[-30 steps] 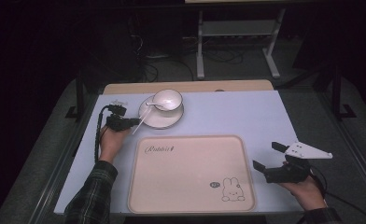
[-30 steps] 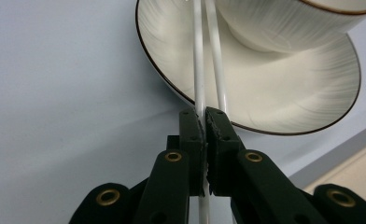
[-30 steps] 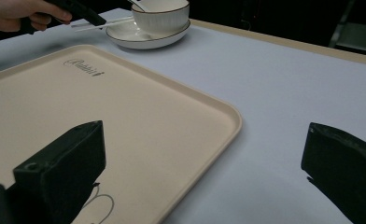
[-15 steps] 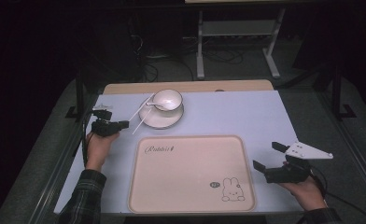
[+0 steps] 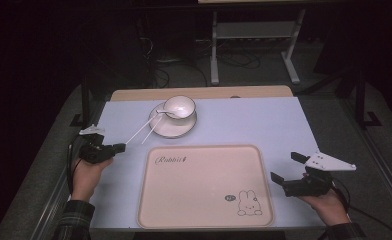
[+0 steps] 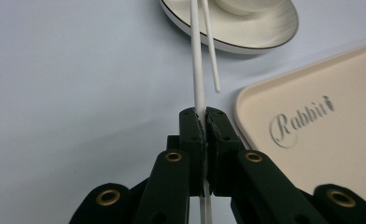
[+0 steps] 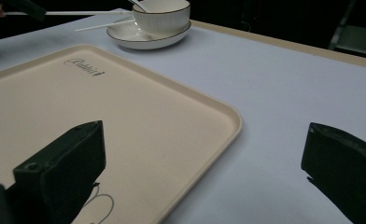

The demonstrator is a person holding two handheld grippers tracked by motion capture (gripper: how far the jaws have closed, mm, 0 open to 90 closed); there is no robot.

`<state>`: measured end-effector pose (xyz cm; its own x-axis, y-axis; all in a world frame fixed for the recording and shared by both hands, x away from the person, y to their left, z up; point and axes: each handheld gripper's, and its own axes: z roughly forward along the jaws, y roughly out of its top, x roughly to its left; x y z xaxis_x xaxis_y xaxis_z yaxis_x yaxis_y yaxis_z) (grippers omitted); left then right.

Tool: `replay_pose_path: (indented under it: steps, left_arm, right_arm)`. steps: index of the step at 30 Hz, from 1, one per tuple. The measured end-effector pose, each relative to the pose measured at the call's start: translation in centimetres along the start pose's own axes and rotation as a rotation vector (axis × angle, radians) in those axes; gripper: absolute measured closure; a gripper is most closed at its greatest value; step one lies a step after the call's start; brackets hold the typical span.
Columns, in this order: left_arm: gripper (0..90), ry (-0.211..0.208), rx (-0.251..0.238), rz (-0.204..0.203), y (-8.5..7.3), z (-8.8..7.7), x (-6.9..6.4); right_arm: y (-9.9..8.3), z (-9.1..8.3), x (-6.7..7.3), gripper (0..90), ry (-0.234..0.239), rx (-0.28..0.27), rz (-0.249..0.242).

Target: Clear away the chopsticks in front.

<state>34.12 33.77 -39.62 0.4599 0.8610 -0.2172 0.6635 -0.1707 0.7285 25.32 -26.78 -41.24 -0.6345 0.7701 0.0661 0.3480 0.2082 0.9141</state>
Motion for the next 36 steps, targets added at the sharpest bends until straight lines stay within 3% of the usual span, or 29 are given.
replay_pose_path:
  steps: [8,15,18,24,31,36]
  left_arm:
    - [86.0,-0.024,-0.030,-0.015,-2.2,-2.6,-0.8]
    - [86.0,-0.075,-0.041,0.004,-3.5,-3.6,-2.9]
    - [86.0,-0.101,-0.039,0.030,-3.6,-3.4,-4.1]
    - [86.0,-0.189,-0.028,0.057,-3.7,-2.2,-6.6]
    - [86.0,-0.235,0.034,0.099,-4.0,-0.2,-8.7]
    - [86.0,-0.238,0.073,0.126,-4.1,1.1,-9.7]
  right_arm:
    - [0.0,0.1,0.1,0.0,0.002,-0.002,-0.007]
    - [0.0,0.1,0.0,0.0,-0.001,0.000,-0.005]
    - [0.0,0.1,0.1,0.0,0.000,0.002,-0.004]
    - [0.0,0.1,0.0,0.0,-0.002,0.001,-0.003]
    - [0.0,0.1,0.1,0.0,-0.001,0.001,-0.007]
    - [0.0,0.2,0.1,0.0,-0.001,0.003,-0.007]
